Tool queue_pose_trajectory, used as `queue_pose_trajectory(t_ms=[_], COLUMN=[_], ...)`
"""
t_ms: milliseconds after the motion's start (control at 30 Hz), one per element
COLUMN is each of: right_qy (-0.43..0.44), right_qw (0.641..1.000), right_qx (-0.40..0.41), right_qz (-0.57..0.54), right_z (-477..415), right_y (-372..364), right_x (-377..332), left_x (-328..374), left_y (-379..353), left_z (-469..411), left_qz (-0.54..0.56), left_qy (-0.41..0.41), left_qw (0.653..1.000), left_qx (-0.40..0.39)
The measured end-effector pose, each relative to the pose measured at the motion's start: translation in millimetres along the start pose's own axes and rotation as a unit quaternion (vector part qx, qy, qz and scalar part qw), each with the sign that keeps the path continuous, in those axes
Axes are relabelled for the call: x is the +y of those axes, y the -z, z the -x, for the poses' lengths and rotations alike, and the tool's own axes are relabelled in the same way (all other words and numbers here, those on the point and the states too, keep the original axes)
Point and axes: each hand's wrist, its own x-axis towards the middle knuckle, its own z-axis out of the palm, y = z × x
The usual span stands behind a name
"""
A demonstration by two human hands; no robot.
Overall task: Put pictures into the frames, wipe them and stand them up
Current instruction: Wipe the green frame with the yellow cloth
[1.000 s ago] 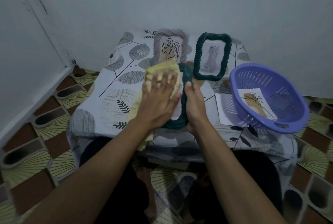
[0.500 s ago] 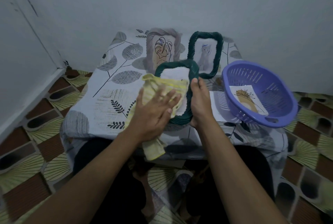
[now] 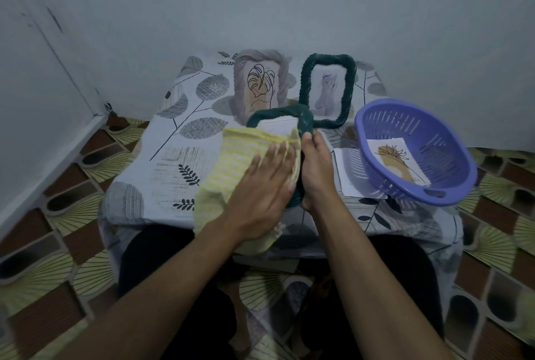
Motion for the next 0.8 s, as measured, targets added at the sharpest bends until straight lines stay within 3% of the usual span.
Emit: queue_pose_trajectory(t_ms=[133, 333, 433, 567, 733, 800], right_qy=[0.007, 0.023, 0.034, 0.035, 0.038, 0.046], right_qw=[1.0, 0.998, 0.997, 0.997, 0.998, 0.997], right_qx=[0.008, -0.04, -0.057, -0.045, -0.012, -0.013], right_qz=[0.016, 0.05, 0.051, 0.059, 0.048, 0.059], right_z=[1, 7, 10, 8, -2, -5], right_y=[6, -2, -7, -12, -6, -6], right_x=[2, -1, -1, 2, -4, -8], left_x=[-26, -53, -50, -26, -5, -13], left_y=[-3, 28, 34, 15, -4, -9], left_z=[14, -16, -28, -24, 6, 13], left_qz=[-0.103, -0.064, -0.033, 0.034, -0.001, -0.006], left_qy=[-0.039, 0.196, 0.254, 0.204, 0.023, 0.006], left_qw=[0.994, 0.978, 0.966, 0.977, 0.999, 0.998], left_qx=[-0.008, 0.028, 0.043, 0.057, 0.044, 0.056])
